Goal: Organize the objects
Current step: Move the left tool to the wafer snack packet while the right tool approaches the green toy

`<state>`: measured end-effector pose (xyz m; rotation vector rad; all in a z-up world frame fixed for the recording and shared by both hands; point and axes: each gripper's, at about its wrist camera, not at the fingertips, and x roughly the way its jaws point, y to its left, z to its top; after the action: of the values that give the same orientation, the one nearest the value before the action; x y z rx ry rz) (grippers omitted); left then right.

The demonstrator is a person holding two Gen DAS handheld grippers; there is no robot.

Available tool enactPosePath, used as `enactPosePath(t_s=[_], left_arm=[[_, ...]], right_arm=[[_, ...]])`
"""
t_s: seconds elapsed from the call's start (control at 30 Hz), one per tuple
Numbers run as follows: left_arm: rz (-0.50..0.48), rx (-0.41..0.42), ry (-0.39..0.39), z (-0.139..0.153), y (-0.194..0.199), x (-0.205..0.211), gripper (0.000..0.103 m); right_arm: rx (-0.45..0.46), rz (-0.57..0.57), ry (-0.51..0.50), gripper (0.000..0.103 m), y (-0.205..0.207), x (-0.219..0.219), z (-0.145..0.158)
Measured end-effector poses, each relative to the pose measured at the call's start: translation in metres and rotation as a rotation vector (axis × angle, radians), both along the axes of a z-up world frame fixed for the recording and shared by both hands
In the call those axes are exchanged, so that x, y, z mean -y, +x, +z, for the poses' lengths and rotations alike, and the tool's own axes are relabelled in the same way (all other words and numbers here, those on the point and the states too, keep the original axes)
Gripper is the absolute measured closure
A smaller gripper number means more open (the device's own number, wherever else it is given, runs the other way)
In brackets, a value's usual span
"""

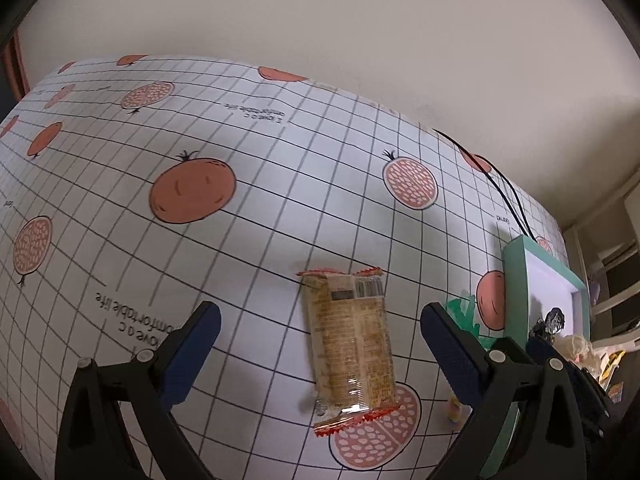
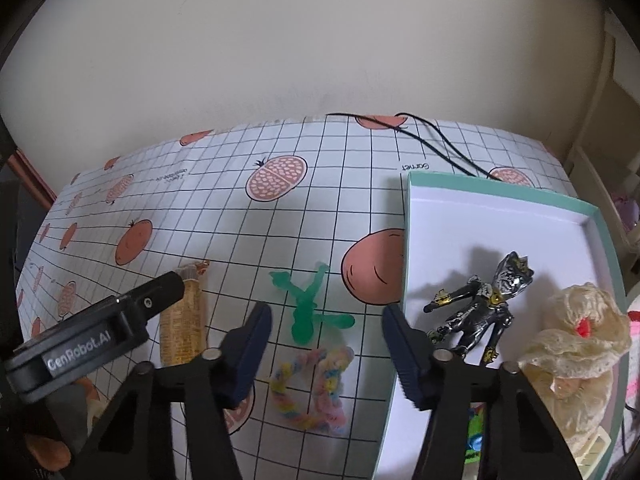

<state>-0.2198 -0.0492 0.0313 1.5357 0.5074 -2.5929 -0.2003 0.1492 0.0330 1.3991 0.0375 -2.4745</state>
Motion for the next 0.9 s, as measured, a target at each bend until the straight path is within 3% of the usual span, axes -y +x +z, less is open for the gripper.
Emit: enactPosePath(t_s=[0.23, 0.33, 0.9], left_arm=[[-0.02, 0.003, -0.003, -0.005, -0.002, -0.006, 0.004], [-0.023, 0.007, -0.006, -0.008, -0.003, -0.008, 0.01], [-0.05, 0.019, -0.017, -0.012, -0.005, -0.015, 0.013]], right_arm=[[0.026, -0.003, 0.001, 0.059, -0.008, 0.001, -0.009], [0.038, -0.007, 0.006, 0.062, -0.011, 0.0, -0.013], [0.063, -0.001, 0.001, 0.072, -0.018, 0.002, -0.017]])
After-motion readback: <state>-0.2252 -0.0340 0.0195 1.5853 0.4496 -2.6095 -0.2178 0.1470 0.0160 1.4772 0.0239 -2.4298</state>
